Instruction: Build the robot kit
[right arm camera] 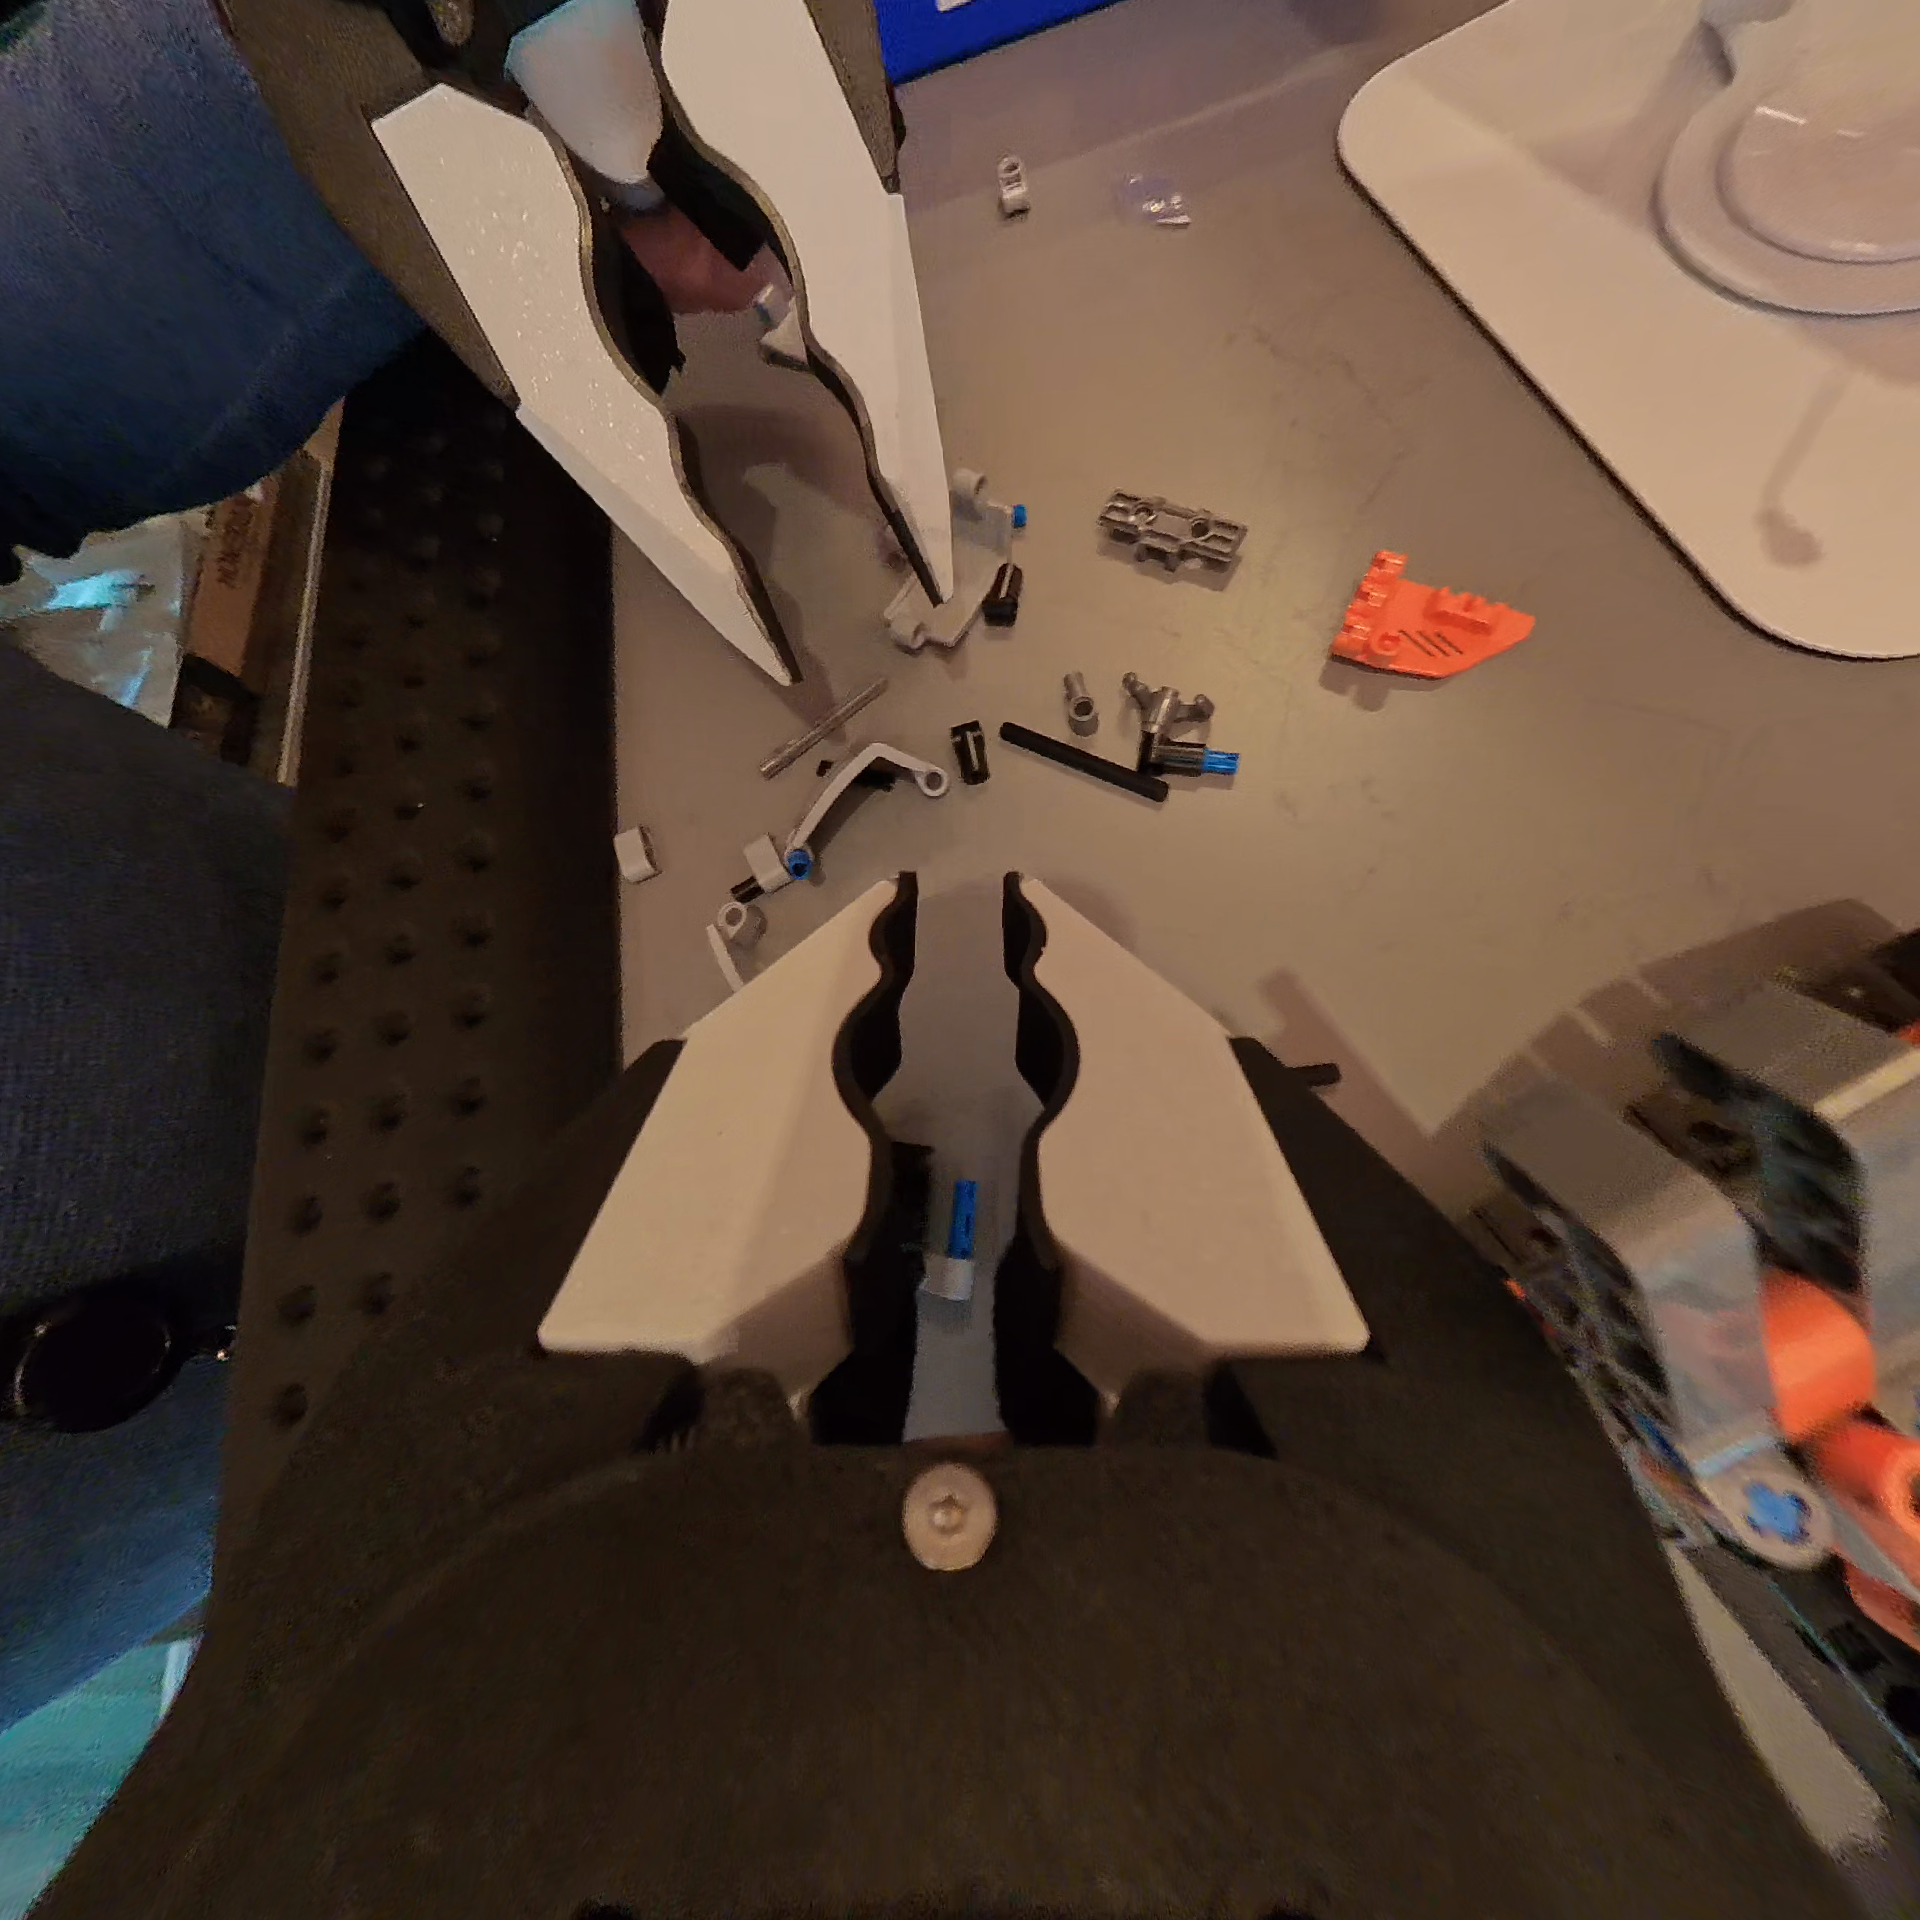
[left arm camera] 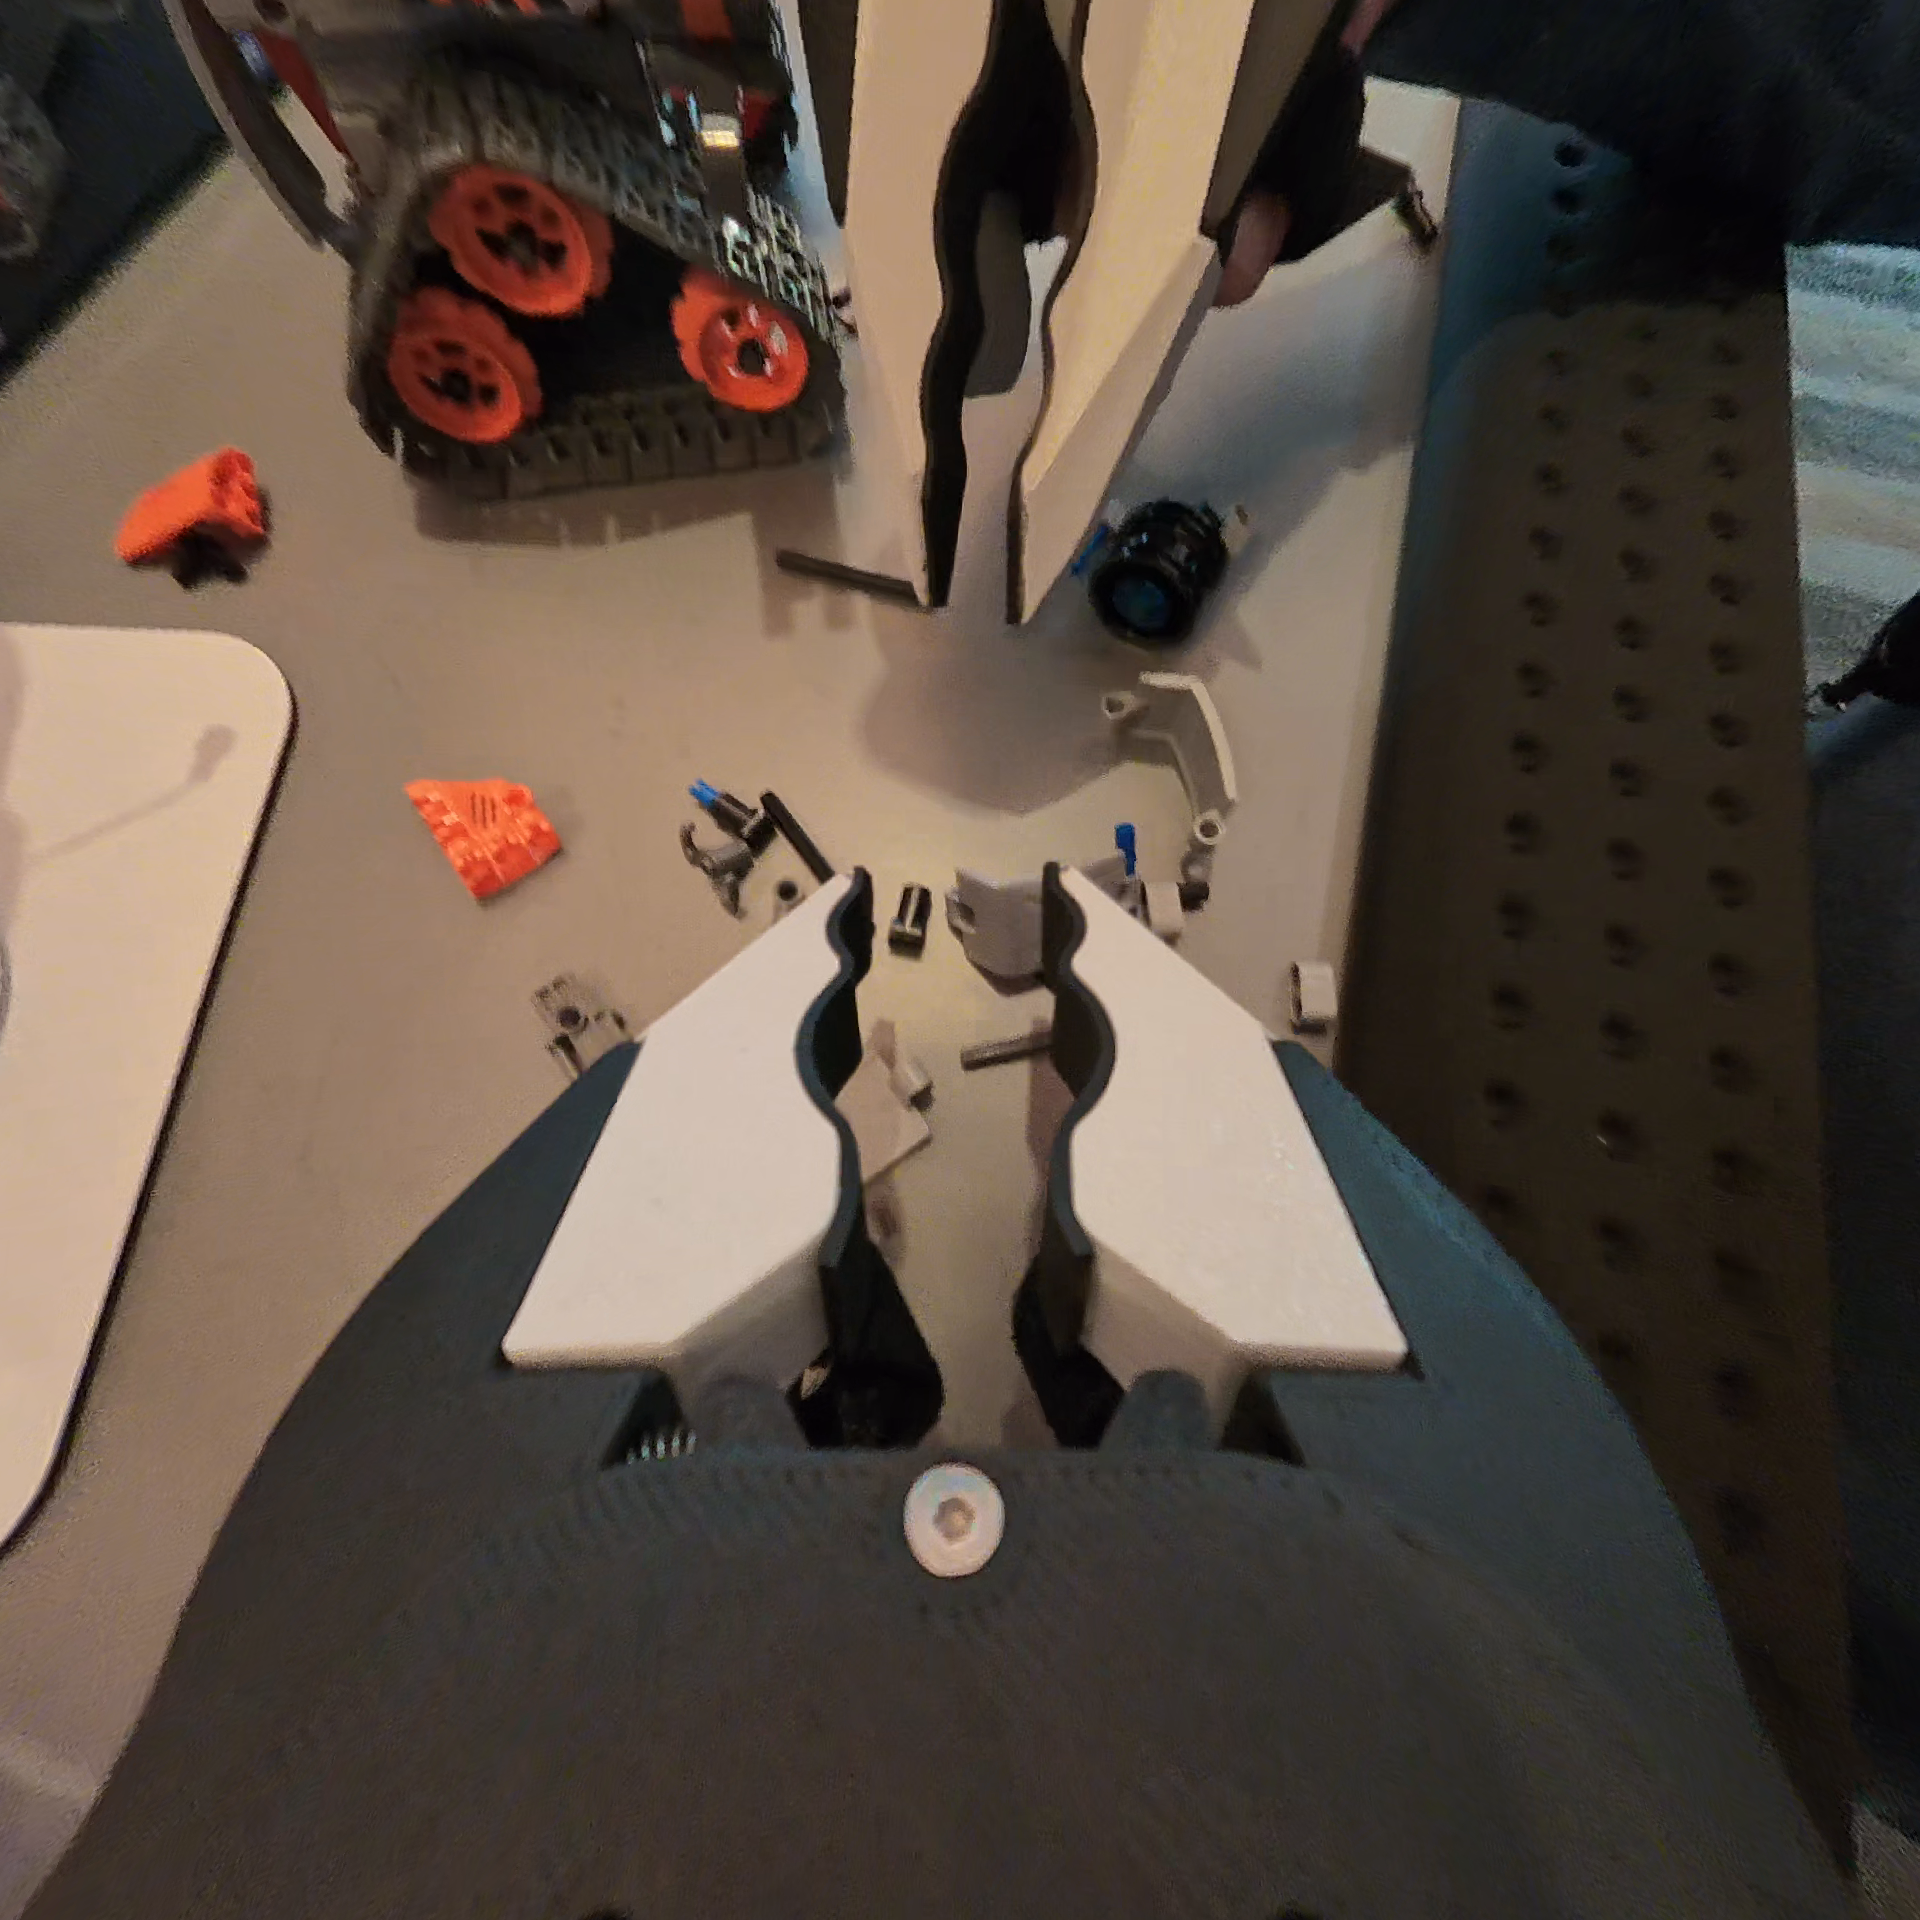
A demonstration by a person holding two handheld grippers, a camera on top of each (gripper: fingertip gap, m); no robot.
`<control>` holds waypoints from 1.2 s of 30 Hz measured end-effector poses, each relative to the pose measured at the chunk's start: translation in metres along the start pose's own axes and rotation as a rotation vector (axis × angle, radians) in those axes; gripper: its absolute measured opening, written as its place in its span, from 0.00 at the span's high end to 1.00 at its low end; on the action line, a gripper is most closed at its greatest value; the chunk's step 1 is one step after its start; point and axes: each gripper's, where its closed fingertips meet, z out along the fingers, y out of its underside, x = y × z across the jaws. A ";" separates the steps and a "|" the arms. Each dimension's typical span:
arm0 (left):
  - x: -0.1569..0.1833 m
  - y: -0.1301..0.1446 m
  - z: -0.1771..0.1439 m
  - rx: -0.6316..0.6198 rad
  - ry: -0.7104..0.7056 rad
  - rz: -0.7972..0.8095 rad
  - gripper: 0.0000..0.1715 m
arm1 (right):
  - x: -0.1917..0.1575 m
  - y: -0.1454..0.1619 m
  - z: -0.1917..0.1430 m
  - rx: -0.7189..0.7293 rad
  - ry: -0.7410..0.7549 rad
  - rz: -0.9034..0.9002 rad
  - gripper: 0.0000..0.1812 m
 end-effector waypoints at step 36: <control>-0.009 -0.049 -0.034 0.347 -0.031 -0.163 0.85 | -0.024 -0.071 -0.029 0.357 -0.118 -0.081 1.00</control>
